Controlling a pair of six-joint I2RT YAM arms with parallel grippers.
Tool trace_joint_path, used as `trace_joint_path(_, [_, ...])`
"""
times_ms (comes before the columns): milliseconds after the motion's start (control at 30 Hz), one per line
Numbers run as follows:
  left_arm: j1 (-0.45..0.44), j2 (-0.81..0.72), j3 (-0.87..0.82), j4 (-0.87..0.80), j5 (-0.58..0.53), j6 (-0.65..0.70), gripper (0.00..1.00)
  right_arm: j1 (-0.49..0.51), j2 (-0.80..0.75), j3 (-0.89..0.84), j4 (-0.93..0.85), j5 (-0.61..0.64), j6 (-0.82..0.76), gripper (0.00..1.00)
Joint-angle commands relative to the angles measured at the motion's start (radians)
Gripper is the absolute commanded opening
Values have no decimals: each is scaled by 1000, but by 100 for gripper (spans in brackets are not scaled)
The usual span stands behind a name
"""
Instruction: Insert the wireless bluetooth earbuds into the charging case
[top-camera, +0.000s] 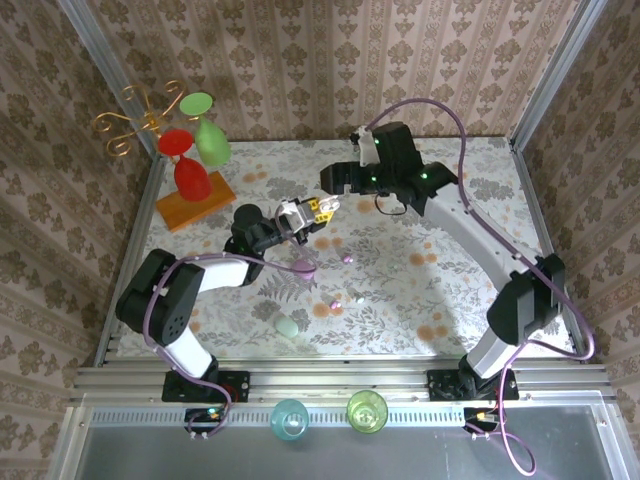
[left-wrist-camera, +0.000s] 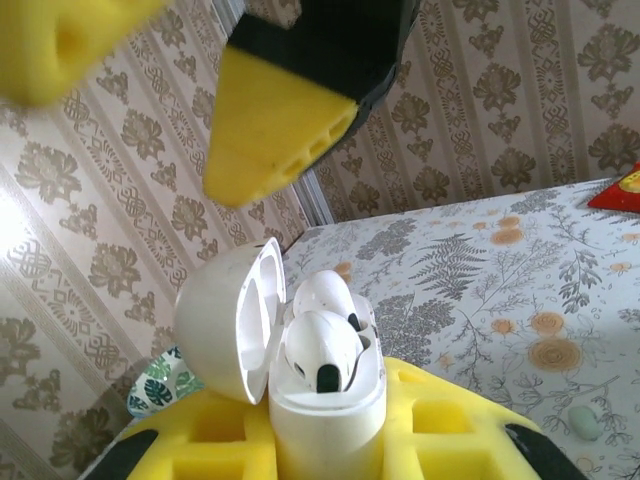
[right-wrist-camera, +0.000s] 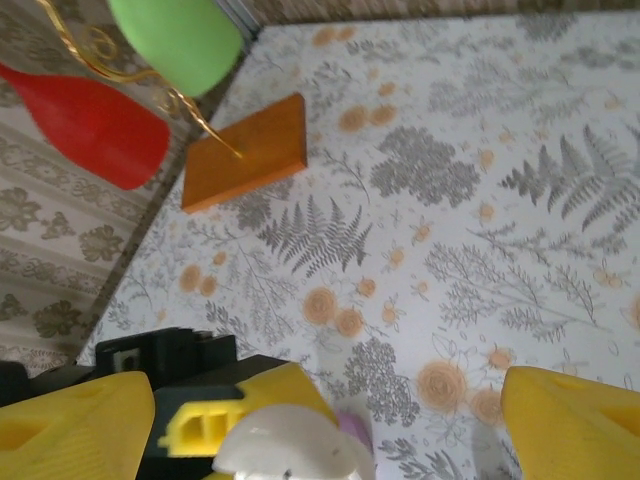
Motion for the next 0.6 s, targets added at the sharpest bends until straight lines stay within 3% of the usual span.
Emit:
trace_joint_path(0, [3, 9, 5, 72, 26, 62, 0, -6, 58, 55, -198, -18, 26, 91])
trace_joint_path(433, [14, -19, 21, 19, -41, -92, 0, -7, -54, -57, -174, -37, -26, 91])
trace_joint_path(567, [15, -42, 31, -21, 2, -129, 0, -14, -142, -148, -42, -80, -71, 91])
